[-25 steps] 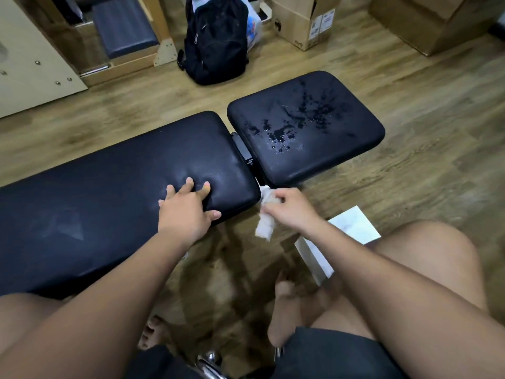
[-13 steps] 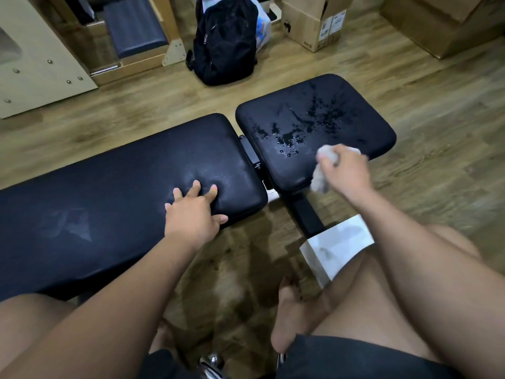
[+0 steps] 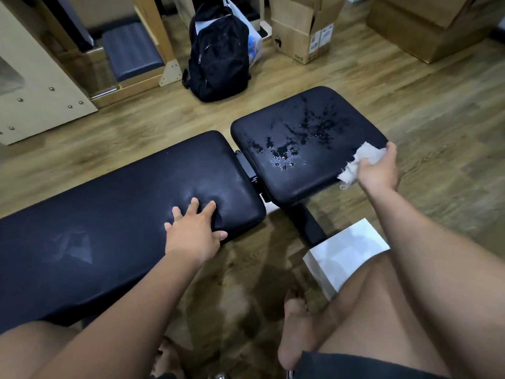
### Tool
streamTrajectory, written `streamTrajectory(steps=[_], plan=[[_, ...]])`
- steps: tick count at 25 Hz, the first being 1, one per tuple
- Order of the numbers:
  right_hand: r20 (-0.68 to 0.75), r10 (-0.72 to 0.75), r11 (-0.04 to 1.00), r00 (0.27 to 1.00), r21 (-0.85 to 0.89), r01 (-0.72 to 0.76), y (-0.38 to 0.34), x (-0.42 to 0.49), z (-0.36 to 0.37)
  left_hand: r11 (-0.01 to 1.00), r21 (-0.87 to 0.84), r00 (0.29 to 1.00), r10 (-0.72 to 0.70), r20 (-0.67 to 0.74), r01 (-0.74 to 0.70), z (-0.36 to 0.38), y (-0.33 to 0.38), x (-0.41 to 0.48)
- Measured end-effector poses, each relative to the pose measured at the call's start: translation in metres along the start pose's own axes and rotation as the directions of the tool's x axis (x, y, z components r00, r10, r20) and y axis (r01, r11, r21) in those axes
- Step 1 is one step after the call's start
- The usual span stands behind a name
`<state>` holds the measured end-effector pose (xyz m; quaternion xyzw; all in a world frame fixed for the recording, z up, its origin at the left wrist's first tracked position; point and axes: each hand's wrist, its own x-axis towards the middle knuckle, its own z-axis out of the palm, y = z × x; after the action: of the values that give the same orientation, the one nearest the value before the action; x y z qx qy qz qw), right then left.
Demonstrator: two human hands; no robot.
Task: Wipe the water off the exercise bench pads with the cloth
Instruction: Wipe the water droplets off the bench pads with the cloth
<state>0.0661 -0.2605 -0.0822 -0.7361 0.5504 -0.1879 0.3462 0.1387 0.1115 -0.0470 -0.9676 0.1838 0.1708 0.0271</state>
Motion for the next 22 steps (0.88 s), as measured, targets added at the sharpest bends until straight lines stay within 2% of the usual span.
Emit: streamTrajectory(steps=[3, 5, 8, 10, 11, 12, 14, 16, 18, 20, 22], plan=[[-0.016, 0.09, 0.995, 0.996, 0.036, -0.09, -0.003, -0.014, 0.011, 0.999, 0.047, 1.0, -0.018, 0.01, 0.017, -0.009, 0.009, -0.003], [0.086, 0.145, 0.989, 0.986, -0.054, -0.141, -0.005, -0.038, 0.017, 0.983, 0.181, 0.999, 0.048, -0.021, -0.043, -0.021, 0.018, 0.004], [0.246, 0.014, 0.999, 0.969, -0.033, -0.006, -0.003, -0.125, 0.042, 0.903, 0.391, 0.984, 0.16, 0.077, -0.178, -0.044, 0.027, 0.028], [0.39, -0.07, 0.997, 0.918, -0.008, 0.079, -0.006, -0.17, 0.054, 0.872, 0.445, 0.975, 0.136, 0.177, -0.202, -0.05, 0.028, 0.043], [0.44, -0.072, 0.997, 0.895, 0.006, 0.077, -0.006, -0.176, 0.058, 0.878, 0.433, 0.968, 0.112, 0.223, -0.201, -0.051, 0.027, 0.049], [0.478, -0.039, 0.999, 0.877, 0.046, 0.019, -0.002, -0.174, 0.06, 0.893, 0.403, 0.959, 0.094, 0.266, -0.199, -0.052, 0.027, 0.054], [0.539, 0.11, 0.946, 0.835, 0.202, -0.255, 0.002, -0.157, 0.054, 0.925, 0.329, 0.944, 0.082, 0.318, -0.191, -0.053, 0.027, 0.059], [0.5, 0.242, 0.826, 0.832, 0.344, -0.447, 0.003, -0.133, 0.037, 0.936, 0.305, 0.942, 0.07, 0.329, -0.176, -0.051, 0.028, 0.059], [0.349, 0.346, 0.737, 0.871, 0.473, -0.483, -0.002, -0.09, 0.018, 0.94, 0.295, 0.941, 0.069, 0.332, -0.173, -0.051, 0.027, 0.061], [0.187, 0.43, 0.723, 0.884, 0.515, -0.46, -0.01, -0.036, 0.001, 0.943, 0.276, 0.935, 0.083, 0.345, -0.185, -0.05, 0.026, 0.062], [0.077, 0.474, 0.754, 0.877, 0.48, -0.449, -0.01, 0.0, -0.001, 0.943, 0.277, 0.929, 0.072, 0.362, -0.182, -0.052, 0.025, 0.061]])
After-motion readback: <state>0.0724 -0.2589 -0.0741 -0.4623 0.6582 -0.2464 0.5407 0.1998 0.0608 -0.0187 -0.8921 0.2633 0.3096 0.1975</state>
